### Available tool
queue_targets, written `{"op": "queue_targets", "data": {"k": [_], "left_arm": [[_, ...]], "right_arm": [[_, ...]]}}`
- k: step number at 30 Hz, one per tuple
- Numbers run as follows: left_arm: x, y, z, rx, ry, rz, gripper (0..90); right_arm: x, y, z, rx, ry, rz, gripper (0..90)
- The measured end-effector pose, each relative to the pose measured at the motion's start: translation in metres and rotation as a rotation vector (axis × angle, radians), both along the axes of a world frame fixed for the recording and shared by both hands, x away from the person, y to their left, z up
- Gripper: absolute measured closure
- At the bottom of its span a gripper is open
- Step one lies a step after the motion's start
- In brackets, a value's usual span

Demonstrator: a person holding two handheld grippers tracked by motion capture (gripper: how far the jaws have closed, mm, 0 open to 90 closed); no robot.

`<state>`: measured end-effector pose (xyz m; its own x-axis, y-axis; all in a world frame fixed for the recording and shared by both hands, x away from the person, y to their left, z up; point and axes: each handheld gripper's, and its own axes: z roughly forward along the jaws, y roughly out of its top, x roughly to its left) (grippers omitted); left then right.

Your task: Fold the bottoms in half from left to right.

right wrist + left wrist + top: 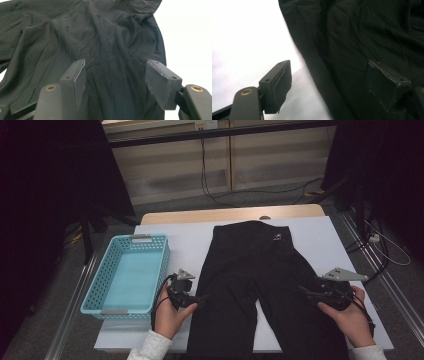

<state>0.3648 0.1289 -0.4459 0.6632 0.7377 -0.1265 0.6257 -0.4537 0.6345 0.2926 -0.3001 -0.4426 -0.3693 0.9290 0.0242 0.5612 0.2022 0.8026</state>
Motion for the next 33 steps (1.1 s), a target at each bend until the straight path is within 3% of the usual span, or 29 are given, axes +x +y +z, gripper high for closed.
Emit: {"op": "queue_targets", "data": {"k": [6, 11, 17, 24, 27, 33], "left_arm": [[-0.002, -0.003, -0.005, 0.018, 0.014, 0.006, 19.0], [-0.006, -0.006, -0.007, 0.068, -0.009, 0.015, 18.7], [-0.012, -0.010, -0.010, 0.085, -0.045, 0.052, 18.7], [-0.015, -0.008, -0.007, 0.076, -0.036, 0.066, 33.4], [-0.018, -0.010, -0.006, 0.069, -0.032, 0.065, 44.2], [-0.021, -0.012, -0.005, 0.060, -0.024, 0.060, 52.3]], "right_arm": [[0.001, 0.003, 0.001, 0.000, -0.002, 0.013, 33.5], [0.003, 0.007, 0.001, 0.002, -0.001, 0.020, 33.5], [0.005, 0.010, 0.003, 0.014, -0.005, 0.036, 33.5], [0.005, 0.007, 0.004, 0.030, -0.015, 0.029, 33.5], [0.008, 0.005, 0.003, 0.048, -0.012, 0.024, 33.2], [0.014, 0.004, 0.001, 0.064, -0.005, 0.008, 30.3]]}}
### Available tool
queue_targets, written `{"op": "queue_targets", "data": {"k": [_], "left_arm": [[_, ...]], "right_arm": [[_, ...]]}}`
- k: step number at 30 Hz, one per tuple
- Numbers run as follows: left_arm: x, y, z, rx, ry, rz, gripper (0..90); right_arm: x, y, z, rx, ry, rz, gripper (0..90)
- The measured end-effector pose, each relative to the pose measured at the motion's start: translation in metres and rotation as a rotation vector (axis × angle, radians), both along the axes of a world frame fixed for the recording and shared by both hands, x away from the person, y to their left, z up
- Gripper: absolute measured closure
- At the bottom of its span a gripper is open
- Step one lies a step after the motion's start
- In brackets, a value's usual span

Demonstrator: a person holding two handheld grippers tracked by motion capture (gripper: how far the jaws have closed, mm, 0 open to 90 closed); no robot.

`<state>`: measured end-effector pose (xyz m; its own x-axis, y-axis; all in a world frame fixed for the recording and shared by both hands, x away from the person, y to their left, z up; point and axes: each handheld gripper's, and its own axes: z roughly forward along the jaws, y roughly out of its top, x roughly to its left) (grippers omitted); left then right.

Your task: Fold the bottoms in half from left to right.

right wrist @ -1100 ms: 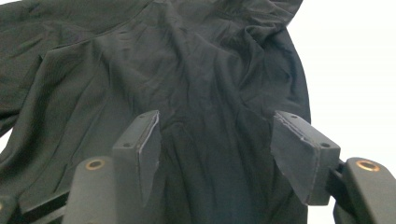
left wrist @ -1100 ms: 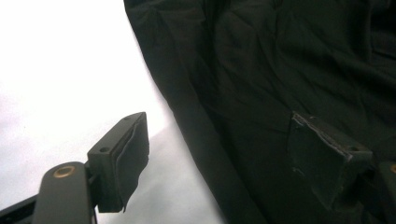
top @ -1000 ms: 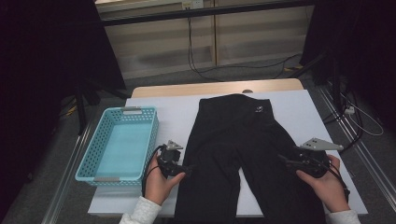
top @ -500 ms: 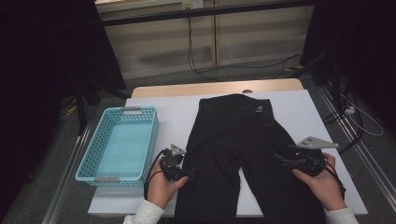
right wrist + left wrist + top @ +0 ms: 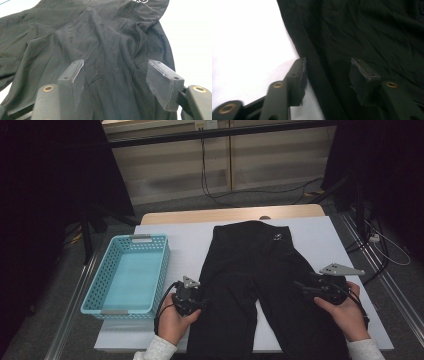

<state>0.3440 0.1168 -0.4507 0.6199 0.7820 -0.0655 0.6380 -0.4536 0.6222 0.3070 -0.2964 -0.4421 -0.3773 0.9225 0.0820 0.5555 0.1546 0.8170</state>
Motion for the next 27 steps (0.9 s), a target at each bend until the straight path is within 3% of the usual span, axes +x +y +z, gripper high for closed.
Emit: {"op": "queue_targets", "data": {"k": [5, 11, 14, 17, 27], "left_arm": [[0.000, 0.000, 0.001, -0.013, 0.012, 0.007, 62.0], [-0.001, 0.000, 0.001, -0.040, 0.037, 0.014, 67.3], [-0.003, -0.002, 0.001, -0.043, 0.034, 0.019, 74.4], [-0.002, -0.004, 0.001, -0.076, 0.061, 0.029, 84.0], [0.003, -0.004, 0.003, -0.103, 0.123, 0.020, 89.2]], "right_arm": [[0.001, 0.006, 0.005, -0.010, -0.018, 0.008, 28.3], [0.002, 0.011, 0.003, -0.014, -0.015, 0.012, 24.2], [0.003, 0.013, 0.004, -0.014, -0.020, 0.004, 22.5], [0.003, 0.018, 0.005, -0.014, -0.028, 0.017, 22.3], [0.005, 0.021, 0.003, -0.008, -0.025, 0.031, 21.5]]}}
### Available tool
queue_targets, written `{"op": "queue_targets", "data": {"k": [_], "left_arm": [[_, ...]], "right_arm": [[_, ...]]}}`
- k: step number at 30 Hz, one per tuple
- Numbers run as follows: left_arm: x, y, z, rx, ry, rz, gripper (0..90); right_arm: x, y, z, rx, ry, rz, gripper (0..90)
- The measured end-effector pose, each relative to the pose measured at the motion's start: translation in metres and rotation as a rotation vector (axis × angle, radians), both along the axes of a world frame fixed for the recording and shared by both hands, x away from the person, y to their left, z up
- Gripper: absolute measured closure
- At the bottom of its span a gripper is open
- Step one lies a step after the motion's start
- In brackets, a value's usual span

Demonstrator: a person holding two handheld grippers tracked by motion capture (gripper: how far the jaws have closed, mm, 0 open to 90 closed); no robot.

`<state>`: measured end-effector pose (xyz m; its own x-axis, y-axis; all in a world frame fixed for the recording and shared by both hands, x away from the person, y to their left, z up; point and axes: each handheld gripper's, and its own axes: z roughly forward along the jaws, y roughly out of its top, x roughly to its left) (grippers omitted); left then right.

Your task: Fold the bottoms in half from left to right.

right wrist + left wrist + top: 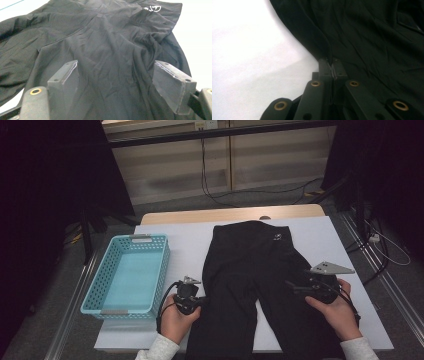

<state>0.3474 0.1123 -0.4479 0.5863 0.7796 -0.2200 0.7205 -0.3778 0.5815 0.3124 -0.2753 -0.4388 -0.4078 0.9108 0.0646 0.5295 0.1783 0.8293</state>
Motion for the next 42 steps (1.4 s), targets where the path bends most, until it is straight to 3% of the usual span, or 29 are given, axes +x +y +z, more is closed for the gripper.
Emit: {"op": "queue_targets", "data": {"k": [9, 14, 19, 30, 32, 38, 42], "left_arm": [[-0.003, 0.006, 0.014, -0.048, -0.012, -0.010, 89.4], [-0.001, 0.001, 0.012, -0.066, 0.004, -0.031, 89.5], [-0.002, 0.002, 0.011, -0.087, 0.011, -0.033, 89.5], [-0.007, 0.015, 0.013, -0.111, 0.002, -0.002, 89.6], [-0.008, 0.016, 0.014, -0.096, 0.000, -0.005, 89.6], [-0.011, 0.010, 0.018, -0.108, -0.020, -0.011, 89.6], [-0.009, 0.006, 0.018, -0.124, -0.023, -0.016, 89.6]], "right_arm": [[0.005, 0.010, 0.014, 0.001, -0.048, 0.025, 19.3], [0.010, 0.016, 0.011, -0.002, -0.034, 0.049, 18.6], [0.019, 0.018, 0.008, 0.003, -0.018, 0.037, 14.7], [0.034, 0.054, 0.010, -0.043, -0.012, 0.113, 12.9], [0.034, 0.061, 0.011, -0.051, -0.016, 0.127, 12.9], [0.037, 0.073, 0.017, -0.042, -0.054, 0.127, 13.3], [0.043, 0.078, 0.020, -0.057, -0.044, 0.121, 13.2]]}}
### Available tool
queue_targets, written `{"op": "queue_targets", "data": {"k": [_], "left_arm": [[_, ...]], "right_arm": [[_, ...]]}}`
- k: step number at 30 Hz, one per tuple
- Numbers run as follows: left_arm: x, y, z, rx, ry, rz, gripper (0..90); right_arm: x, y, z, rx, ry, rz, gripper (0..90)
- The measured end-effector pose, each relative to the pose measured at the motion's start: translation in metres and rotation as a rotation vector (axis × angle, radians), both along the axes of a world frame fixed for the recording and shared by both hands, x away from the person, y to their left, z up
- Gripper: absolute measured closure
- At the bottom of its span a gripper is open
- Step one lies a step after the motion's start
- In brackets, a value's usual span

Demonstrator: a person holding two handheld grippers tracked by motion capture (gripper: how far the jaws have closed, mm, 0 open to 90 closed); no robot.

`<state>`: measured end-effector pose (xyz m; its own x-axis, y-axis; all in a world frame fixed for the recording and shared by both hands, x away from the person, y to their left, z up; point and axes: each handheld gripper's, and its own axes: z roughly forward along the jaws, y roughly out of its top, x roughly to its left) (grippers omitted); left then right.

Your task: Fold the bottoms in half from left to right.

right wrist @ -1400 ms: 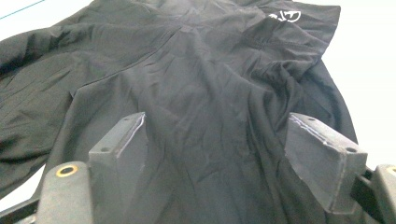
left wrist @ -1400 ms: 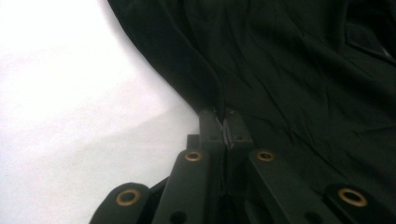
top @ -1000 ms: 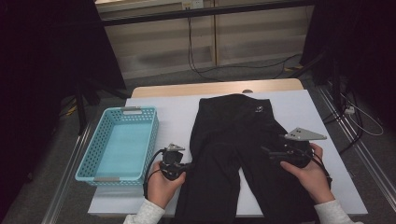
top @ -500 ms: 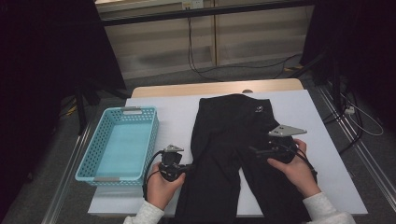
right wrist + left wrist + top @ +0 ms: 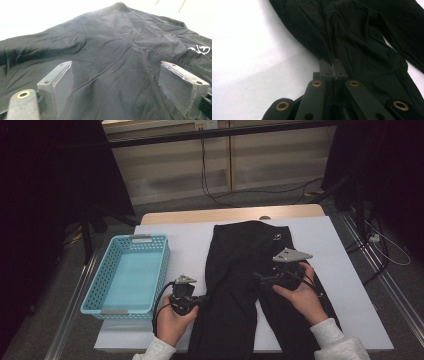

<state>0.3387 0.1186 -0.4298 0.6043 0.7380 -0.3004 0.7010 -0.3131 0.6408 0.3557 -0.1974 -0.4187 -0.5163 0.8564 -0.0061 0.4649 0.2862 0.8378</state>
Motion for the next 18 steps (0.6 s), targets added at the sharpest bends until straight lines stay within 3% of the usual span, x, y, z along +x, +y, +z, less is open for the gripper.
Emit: {"op": "queue_targets", "data": {"k": [10, 18], "left_arm": [[0.000, -0.006, 0.001, 0.009, -0.011, -0.025, 89.7], [-0.007, -0.002, 0.004, -0.028, -0.034, -0.016, 89.6]], "right_arm": [[0.011, 0.011, 0.003, -0.008, 0.001, -0.009, 13.3], [0.015, 0.029, -0.004, -0.019, 0.023, 0.020, 13.9]]}}
